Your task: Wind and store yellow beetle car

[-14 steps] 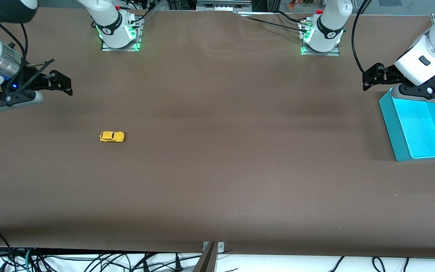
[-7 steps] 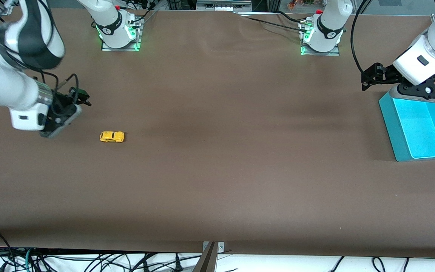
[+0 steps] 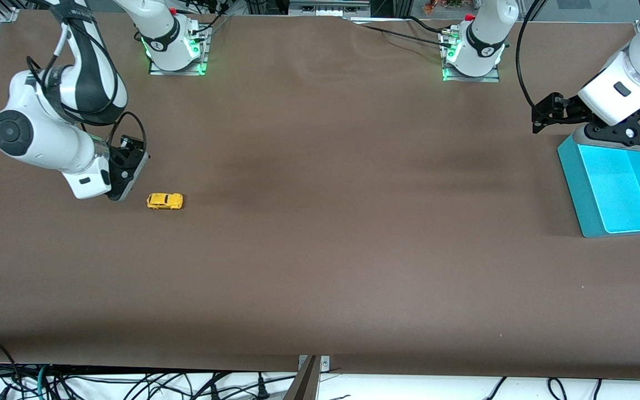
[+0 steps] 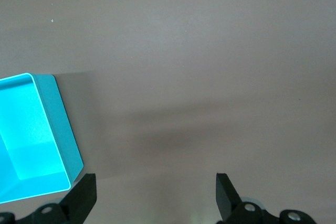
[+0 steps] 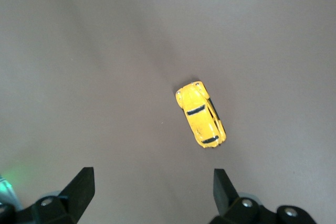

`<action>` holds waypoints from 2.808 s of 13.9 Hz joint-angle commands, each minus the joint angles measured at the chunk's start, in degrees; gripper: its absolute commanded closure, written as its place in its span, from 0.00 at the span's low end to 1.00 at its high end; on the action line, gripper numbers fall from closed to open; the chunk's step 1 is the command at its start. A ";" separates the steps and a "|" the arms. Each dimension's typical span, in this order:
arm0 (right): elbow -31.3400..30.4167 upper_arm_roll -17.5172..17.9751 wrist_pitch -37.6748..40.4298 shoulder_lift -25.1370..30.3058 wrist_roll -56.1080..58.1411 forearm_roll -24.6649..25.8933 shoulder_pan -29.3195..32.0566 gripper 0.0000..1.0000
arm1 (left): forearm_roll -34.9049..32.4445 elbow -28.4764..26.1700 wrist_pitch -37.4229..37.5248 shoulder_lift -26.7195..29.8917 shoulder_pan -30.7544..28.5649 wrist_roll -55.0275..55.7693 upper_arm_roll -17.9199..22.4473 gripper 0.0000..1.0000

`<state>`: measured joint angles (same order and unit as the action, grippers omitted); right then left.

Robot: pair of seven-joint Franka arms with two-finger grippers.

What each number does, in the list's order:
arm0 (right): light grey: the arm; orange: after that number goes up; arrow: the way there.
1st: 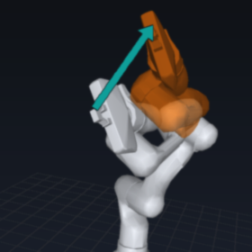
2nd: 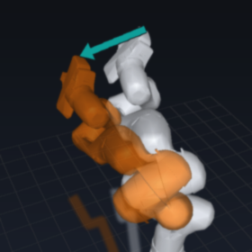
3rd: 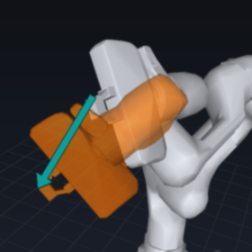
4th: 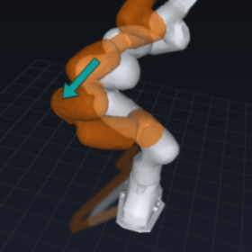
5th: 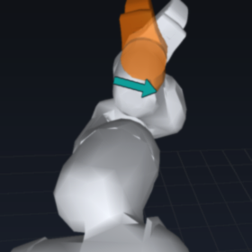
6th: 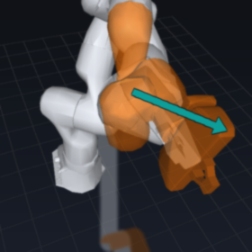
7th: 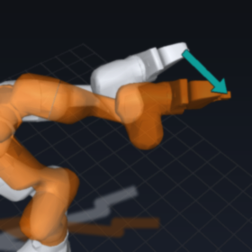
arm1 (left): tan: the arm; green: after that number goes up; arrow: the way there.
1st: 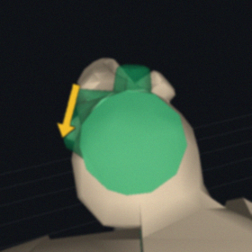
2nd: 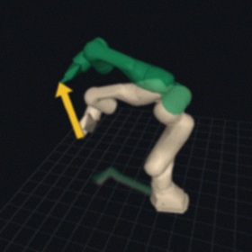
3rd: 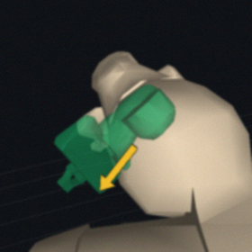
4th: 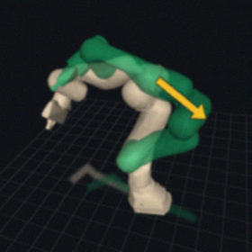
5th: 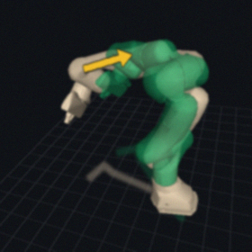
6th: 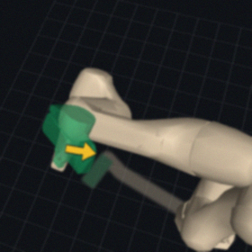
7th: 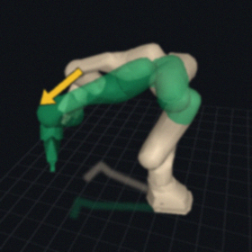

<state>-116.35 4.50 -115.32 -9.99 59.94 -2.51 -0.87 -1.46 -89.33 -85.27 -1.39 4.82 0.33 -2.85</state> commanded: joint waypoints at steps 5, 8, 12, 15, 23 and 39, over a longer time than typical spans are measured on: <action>-11.69 0.16 -19.12 0.14 15.09 0.84 -0.36 0.00 | 0.58 1.88 0.72 -0.98 0.19 -0.85 0.30 0.00; -12.06 0.07 -26.07 -3.89 24.94 0.93 -0.09 0.01 | 0.84 1.88 0.80 -0.98 0.10 -0.85 0.30 0.00; -12.49 -0.19 -33.55 -8.81 26.98 0.93 0.08 0.01 | 0.84 1.88 0.80 -0.98 0.10 -0.85 0.30 0.00; -14.33 -0.46 -36.81 -9.52 28.56 0.93 0.78 0.02 | 0.84 1.88 0.89 -0.98 0.10 -0.85 0.30 0.00; -16.10 -0.46 -39.98 -9.79 29.01 0.93 0.96 0.67 | 0.93 1.79 0.98 -0.90 0.10 -0.85 0.30 0.00; -11.88 3.06 -38.13 -12.78 30.67 1.19 0.17 0.78 | 0.93 1.79 0.98 -0.90 0.01 -0.76 0.30 0.00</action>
<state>-127.51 7.41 -151.74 -22.51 89.60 -1.92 -0.97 -1.46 -89.33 -85.26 -1.45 4.82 0.33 -2.81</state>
